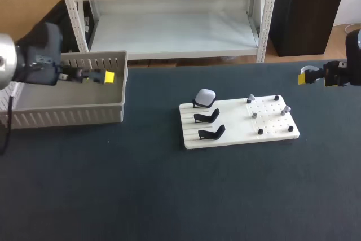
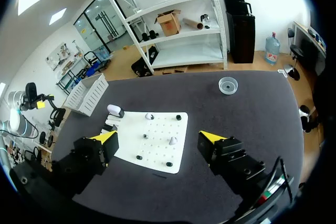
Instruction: Pick up each earbud case from the left stands, insert the matching earbuds, close the lid, and place the case in the box.
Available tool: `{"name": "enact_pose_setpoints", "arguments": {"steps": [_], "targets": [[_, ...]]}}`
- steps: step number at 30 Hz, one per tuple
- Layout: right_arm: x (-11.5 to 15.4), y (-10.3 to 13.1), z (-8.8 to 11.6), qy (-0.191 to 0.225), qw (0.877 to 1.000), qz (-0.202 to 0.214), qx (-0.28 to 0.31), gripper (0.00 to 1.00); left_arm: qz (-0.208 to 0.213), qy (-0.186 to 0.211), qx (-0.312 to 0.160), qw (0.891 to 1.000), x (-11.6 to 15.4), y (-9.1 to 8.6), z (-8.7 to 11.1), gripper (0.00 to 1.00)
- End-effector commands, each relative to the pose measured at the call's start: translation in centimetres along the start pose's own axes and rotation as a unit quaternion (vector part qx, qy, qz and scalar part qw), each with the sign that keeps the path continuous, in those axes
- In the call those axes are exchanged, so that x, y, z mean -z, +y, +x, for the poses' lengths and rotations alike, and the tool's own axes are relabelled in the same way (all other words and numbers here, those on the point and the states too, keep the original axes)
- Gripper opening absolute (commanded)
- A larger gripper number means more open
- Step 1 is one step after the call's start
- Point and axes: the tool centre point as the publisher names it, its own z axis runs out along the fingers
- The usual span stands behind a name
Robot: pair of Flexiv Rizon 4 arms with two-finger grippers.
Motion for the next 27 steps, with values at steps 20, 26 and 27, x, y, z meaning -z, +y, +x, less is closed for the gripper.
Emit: {"name": "enact_pose_setpoints", "arguments": {"steps": [20, 26, 27], "targets": [[0.0, -0.1, 0.0, 0.0, 1.0, -0.003, 0.001, 1.0, 0.408, -0.036, -0.346, 0.844, -10.9, -2.8, -1.0, 1.0], [0.0, -0.1, 0.0, 0.0, 1.0, -0.003, 0.001, 1.0, 0.356, -0.027, -0.359, 0.862, -13.4, -3.9, -1.2, 1.0], [0.0, -0.1, 0.0, 0.0, 1.0, -0.003, 0.001, 1.0, 0.346, -0.021, -0.365, 0.864, -13.8, -3.9, -1.1, 1.0]]}}
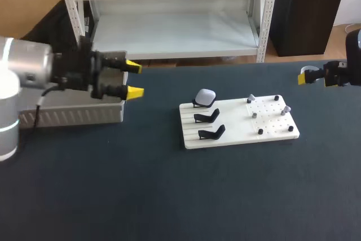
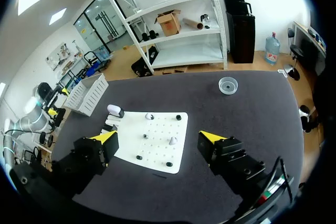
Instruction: Pick up each earbud case from the left stands, insert the matching earbuds, close the lid, and place the case in the box.
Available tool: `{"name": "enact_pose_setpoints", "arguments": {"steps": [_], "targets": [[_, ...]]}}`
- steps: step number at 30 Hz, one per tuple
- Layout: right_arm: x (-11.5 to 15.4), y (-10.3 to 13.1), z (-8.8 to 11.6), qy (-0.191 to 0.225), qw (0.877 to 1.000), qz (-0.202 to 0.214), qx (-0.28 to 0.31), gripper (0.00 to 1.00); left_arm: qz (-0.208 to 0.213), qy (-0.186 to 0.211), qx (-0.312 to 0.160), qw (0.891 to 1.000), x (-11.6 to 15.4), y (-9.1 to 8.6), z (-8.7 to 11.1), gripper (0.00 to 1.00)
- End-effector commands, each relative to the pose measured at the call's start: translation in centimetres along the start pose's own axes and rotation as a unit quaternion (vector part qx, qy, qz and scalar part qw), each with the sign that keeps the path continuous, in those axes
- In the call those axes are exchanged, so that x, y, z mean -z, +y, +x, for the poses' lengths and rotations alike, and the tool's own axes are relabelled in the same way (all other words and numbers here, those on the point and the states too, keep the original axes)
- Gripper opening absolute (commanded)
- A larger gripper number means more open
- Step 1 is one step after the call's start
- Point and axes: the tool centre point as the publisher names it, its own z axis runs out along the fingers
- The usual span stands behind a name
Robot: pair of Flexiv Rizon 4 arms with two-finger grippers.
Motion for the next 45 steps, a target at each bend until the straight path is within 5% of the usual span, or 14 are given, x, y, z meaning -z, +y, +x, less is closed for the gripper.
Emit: {"name": "enact_pose_setpoints", "arguments": {"steps": [1, 7, 41, 45], "targets": [[0.0, -0.1, 0.0, 0.0, 1.0, -0.003, 0.001, 1.0, 0.107, 0.059, -0.043, 0.992, -4.2, 1.5, 0.3, 1.0], [0.0, -0.1, 0.0, 0.0, 1.0, -0.003, 0.001, 1.0, 0.072, 0.07, -0.025, 0.995, -5.7, 2.4, 1.4, 1.0], [0.0, -0.1, 0.0, 0.0, 1.0, -0.003, 0.001, 1.0, 0.074, 0.075, -0.011, 0.994, -5.9, 2.6, 1.6, 1.0], [0.0, -0.1, 0.0, 0.0, 1.0, -0.003, 0.001, 1.0, 0.038, 0.117, -0.011, 0.992, -6.8, 2.6, 2.5, 1.0]]}}
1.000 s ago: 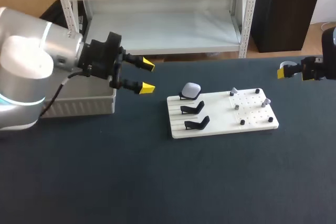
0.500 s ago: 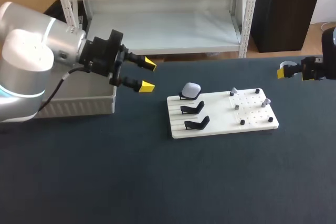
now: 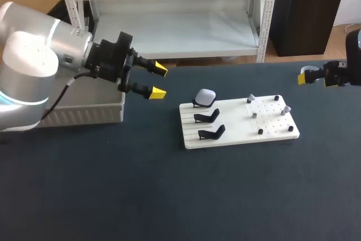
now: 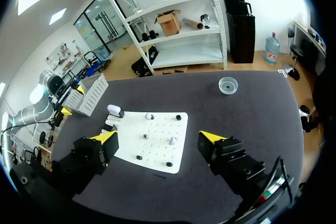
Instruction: Pick up each earbud case from the left stands, insert the matching earbuds, close the lid, and place the case in the box.
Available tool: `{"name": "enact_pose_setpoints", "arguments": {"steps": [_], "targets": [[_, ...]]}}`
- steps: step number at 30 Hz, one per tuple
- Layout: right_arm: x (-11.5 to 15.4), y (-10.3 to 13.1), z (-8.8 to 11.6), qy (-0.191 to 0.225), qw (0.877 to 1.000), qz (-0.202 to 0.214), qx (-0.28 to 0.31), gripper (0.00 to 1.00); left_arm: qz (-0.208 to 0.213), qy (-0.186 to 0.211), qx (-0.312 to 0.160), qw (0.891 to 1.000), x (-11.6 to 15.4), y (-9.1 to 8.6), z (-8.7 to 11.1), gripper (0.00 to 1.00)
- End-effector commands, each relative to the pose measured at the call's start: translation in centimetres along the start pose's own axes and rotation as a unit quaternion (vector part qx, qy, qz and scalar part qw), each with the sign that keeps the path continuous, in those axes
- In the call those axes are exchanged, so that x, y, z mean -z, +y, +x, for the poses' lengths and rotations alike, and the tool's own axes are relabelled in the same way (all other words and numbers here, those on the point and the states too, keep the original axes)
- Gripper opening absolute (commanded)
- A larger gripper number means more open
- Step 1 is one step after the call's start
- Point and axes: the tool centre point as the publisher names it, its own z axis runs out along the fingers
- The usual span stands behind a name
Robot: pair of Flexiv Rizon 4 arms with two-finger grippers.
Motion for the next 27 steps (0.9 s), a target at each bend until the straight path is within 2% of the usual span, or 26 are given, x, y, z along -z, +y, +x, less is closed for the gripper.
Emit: {"name": "enact_pose_setpoints", "arguments": {"steps": [1, 4, 10, 27], "targets": [[0.0, -0.1, 0.0, 0.0, 1.0, -0.003, 0.001, 1.0, -0.034, 0.045, 0.005, 0.998, -1.2, -0.2, -0.1, 1.0], [0.0, -0.1, 0.0, 0.0, 1.0, -0.003, 0.001, 1.0, -0.062, 0.046, 0.006, 0.997, -1.5, -0.2, -0.2, 1.0], [0.0, -0.1, 0.0, 0.0, 1.0, -0.003, 0.001, 1.0, -0.083, 0.034, 0.01, 0.996, -2.5, 0.1, 0.1, 1.0], [0.0, -0.1, 0.0, 0.0, 1.0, -0.003, 0.001, 1.0, -0.091, 0.022, 0.028, 0.995, -7.9, 2.8, 1.8, 1.0]]}}
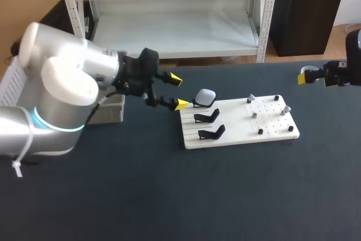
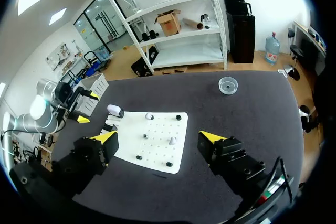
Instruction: Pick up each earbud case from the left stands, insert the matching earbuds, close the lid, and place the case in the box.
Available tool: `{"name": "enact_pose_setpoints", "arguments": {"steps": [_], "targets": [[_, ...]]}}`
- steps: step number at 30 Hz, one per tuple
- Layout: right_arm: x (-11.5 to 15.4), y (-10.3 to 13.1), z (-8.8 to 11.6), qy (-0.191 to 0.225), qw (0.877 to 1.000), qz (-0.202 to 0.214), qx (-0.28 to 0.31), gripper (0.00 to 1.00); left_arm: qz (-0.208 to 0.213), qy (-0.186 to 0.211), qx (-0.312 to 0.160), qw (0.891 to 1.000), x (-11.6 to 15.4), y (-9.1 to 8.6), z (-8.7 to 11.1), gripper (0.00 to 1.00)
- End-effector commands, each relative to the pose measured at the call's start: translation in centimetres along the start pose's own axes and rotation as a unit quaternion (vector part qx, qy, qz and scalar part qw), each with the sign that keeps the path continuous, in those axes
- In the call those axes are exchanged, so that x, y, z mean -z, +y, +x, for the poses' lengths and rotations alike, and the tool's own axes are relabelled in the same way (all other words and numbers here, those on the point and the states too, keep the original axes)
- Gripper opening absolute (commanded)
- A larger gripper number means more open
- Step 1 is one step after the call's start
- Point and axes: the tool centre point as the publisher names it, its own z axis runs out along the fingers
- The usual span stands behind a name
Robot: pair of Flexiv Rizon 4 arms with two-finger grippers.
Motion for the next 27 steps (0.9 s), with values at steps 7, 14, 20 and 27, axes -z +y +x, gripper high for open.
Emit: {"name": "enact_pose_setpoints", "arguments": {"steps": [7, 14, 20, 27], "targets": [[0.0, -0.1, 0.0, 0.0, 1.0, -0.003, 0.001, 1.0, 0.006, -0.007, 0.009, 1.0, -3.7, 1.6, 0.5, 1.0], [0.0, -0.1, 0.0, 0.0, 1.0, -0.003, 0.001, 1.0, 0.007, -0.011, 0.018, 1.0, -5.3, 2.6, 0.8, 0.91], [0.0, -0.1, 0.0, 0.0, 1.0, -0.003, 0.001, 1.0, 0.015, -0.013, 0.023, 1.0, -6.6, 2.7, 0.9, 0.82], [0.0, -0.1, 0.0, 0.0, 1.0, -0.003, 0.001, 1.0, 0.023, -0.014, 0.024, 0.999, -7.4, 2.5, 1.0, 0.8]]}}
